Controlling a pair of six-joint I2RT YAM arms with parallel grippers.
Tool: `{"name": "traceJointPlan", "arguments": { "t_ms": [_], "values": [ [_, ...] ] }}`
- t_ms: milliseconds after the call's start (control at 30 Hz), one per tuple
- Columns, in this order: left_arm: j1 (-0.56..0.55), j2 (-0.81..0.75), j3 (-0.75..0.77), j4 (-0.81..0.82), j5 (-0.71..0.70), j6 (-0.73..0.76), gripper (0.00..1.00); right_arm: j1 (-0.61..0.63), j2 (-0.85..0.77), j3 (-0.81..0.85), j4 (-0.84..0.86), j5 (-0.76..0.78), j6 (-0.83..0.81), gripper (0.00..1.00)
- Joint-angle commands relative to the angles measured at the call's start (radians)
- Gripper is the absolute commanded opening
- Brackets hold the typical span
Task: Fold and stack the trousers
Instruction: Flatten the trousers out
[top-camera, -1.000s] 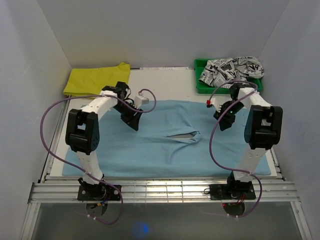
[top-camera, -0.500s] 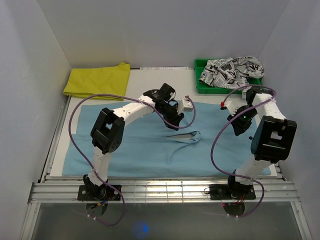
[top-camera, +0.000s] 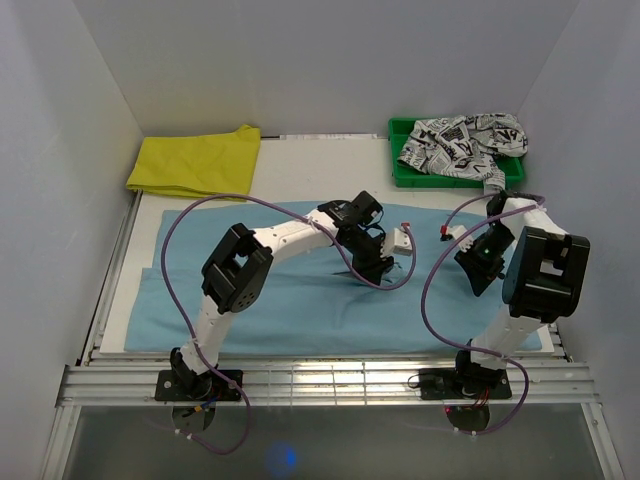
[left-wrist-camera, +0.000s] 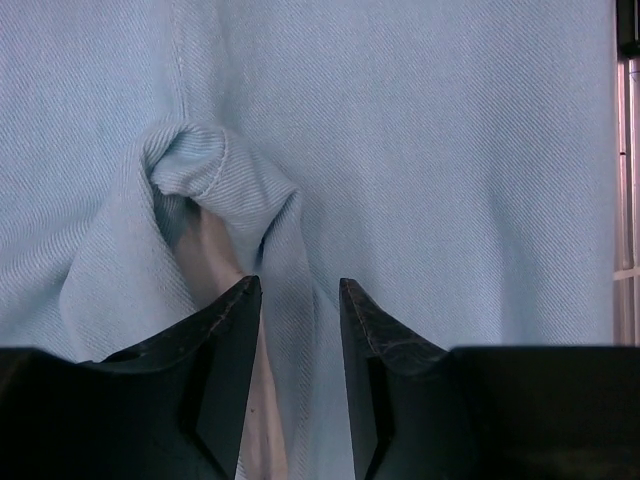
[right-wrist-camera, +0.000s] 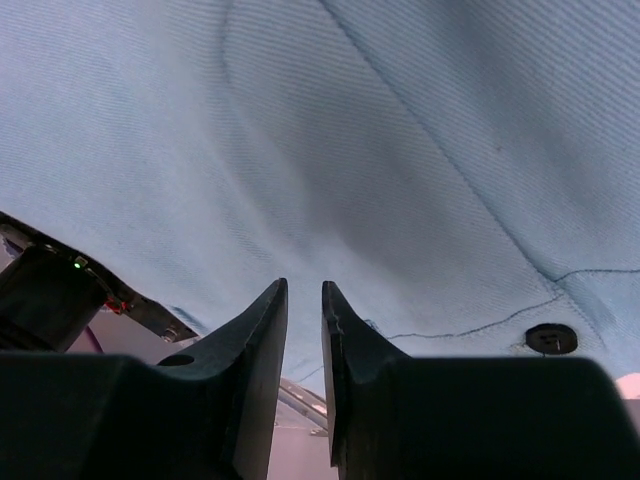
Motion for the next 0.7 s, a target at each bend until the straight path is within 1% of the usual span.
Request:
{"name": "traceJointPlan", "arguments": {
  "t_ms": [0,167,333,367,433,500,533,600,633,667],
  "values": [
    [-0.012,-0.025,0.006,0.017,0.013,0.028,0.49,-0.017,0.039,0.004,0.025,0.014,0.027,0.26],
    [-0.043,0.004,0.011,0.020,-0.065,0.031,0.53,-0.040,0.070,0.022,0.047,0.020,0.022,0.26],
    [-0.055,0.019,-0.015,0.079,-0.166,-0.003,0.52,-0.054,0.074,0.019,0.053,0.025,0.010,0.26],
    [-0.057,0.018,-0.024,0.096,-0.206,-0.009,0.52,-0.057,0.076,0.015,0.054,0.026,0.008,0.26],
    [-0.060,0.012,-0.046,0.144,-0.249,-0.023,0.48,-0.062,0.077,0.009,0.064,0.034,0.004,0.26],
    [-0.060,0.010,-0.052,0.188,-0.333,-0.046,0.44,-0.068,0.077,-0.007,0.088,0.046,0.002,0.26],
    [-0.060,0.010,-0.052,0.200,-0.359,-0.066,0.37,-0.070,0.076,-0.011,0.096,0.062,-0.001,0.26],
    [-0.050,0.005,-0.049,0.213,-0.390,-0.083,0.32,-0.076,0.077,-0.034,0.120,0.085,-0.002,0.26],
    [-0.044,-0.004,-0.048,0.214,-0.393,-0.093,0.26,-0.076,0.076,-0.042,0.149,0.106,-0.004,0.25],
    [-0.032,-0.008,-0.049,0.214,-0.390,-0.113,0.25,-0.079,0.073,-0.053,0.168,0.141,-0.005,0.25]
  ]
}}
